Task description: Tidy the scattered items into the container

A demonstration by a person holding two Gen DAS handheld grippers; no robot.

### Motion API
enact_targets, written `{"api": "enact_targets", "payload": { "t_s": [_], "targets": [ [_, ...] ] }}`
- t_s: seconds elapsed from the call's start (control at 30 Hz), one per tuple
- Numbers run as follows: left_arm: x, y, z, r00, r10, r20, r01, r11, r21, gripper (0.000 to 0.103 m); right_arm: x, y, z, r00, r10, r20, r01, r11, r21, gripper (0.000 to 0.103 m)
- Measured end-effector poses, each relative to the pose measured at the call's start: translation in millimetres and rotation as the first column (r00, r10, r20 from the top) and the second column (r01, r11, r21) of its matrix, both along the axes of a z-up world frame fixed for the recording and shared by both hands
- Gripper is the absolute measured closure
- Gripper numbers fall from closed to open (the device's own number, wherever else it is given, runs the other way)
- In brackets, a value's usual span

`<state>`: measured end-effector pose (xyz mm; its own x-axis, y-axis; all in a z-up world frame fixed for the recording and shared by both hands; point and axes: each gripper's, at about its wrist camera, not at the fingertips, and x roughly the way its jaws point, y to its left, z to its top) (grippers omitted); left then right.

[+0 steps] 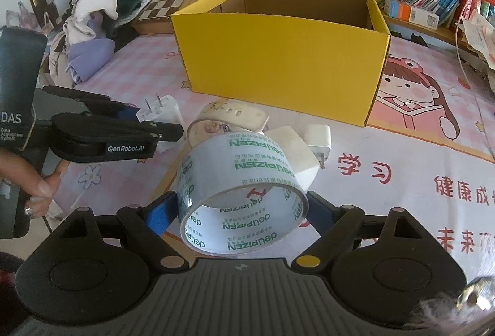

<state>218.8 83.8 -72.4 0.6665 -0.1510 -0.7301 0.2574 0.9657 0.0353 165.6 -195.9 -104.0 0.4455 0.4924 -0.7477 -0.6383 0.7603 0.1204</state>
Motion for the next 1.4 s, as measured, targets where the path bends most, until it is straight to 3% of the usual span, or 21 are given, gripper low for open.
{"api": "enact_targets", "payload": {
  "t_s": [0.67, 0.93, 1.4],
  "targets": [
    [-45.0, -7.1, 26.2, 0.994, 0.107, 0.03, -0.104, 0.992, -0.07, 0.078, -15.6, -35.2, 5.4, 1.0, 0.007, -0.001, -0.007, 0.999, 0.035, 0.016],
    [-69.3, -30.5, 42.3, 0.993, 0.078, 0.089, -0.075, 0.996, -0.038, 0.078, -23.4, -57.7, 12.5, 1.0, 0.007, 0.014, -0.008, 0.997, 0.071, 0.016],
    [-94.7, -51.3, 76.7, 0.985, 0.067, 0.156, -0.056, 0.996, -0.076, 0.078, -29.3, -103.4, 33.2, 0.998, -0.043, 0.037, 0.037, 0.987, 0.155, 0.016]
  ]
}}
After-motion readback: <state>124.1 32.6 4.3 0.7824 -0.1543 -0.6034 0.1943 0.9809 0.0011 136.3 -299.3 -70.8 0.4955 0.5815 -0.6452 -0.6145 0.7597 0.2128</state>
